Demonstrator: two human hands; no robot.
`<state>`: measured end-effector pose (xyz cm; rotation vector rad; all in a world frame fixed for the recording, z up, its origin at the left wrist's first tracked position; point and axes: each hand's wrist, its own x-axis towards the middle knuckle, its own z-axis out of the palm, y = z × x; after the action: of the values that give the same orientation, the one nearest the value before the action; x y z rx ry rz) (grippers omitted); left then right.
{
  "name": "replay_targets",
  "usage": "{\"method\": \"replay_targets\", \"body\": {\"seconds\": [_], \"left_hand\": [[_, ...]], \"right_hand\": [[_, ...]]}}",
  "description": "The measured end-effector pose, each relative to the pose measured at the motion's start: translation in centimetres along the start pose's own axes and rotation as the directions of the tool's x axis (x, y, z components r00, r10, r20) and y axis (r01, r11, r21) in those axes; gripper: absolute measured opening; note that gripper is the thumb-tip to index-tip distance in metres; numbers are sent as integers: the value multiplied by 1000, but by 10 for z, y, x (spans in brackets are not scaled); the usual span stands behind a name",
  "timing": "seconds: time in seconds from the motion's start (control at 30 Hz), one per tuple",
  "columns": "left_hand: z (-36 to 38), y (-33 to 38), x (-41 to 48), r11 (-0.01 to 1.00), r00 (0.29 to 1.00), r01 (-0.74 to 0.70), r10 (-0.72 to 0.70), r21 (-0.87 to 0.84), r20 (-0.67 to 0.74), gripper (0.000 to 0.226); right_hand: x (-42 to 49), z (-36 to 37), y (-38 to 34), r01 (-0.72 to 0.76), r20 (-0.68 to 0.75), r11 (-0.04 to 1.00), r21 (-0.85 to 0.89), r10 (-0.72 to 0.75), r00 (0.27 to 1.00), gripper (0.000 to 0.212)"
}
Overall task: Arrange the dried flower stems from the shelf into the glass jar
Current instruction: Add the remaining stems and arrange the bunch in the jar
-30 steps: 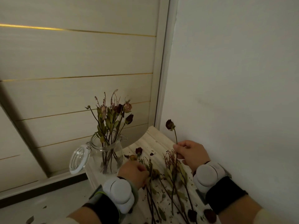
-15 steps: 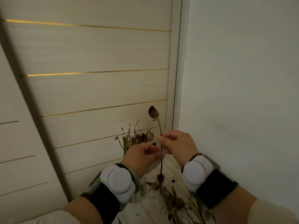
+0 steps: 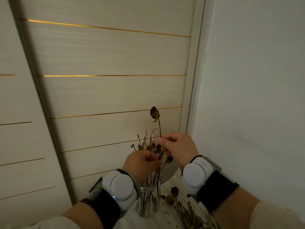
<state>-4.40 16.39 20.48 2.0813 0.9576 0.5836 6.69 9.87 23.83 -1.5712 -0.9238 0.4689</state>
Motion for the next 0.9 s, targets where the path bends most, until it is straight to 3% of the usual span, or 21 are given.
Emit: {"method": "replay_targets", "body": {"seconds": [0.17,0.3,0.53,0.67,0.83,0.9], "left_hand": [[-11,-10,9,1000,998,15,-15,5,-67,7],[-32,-10,16,1000,992,-2,3,10,-125,11],[-44,-31,28,998,972,66,-58,25,-228,12],[-32,-47,30,994,967,100,-88,36,-237,13],[-17,-60,34,989,975,120,-102,82,-199,13],[-11,-66,35,985,977,126,-102,120,-186,10]], "right_hand": [[7,4,11,17,-2,1000,-4,-17,1000,4],[5,-1,31,6,8,979,-203,-5,1000,15],[4,0,94,-46,65,718,-695,126,990,28],[6,5,119,-11,130,598,-802,192,973,33],[11,14,141,79,300,530,-844,344,890,46],[11,16,148,119,317,521,-845,310,896,48]]}}
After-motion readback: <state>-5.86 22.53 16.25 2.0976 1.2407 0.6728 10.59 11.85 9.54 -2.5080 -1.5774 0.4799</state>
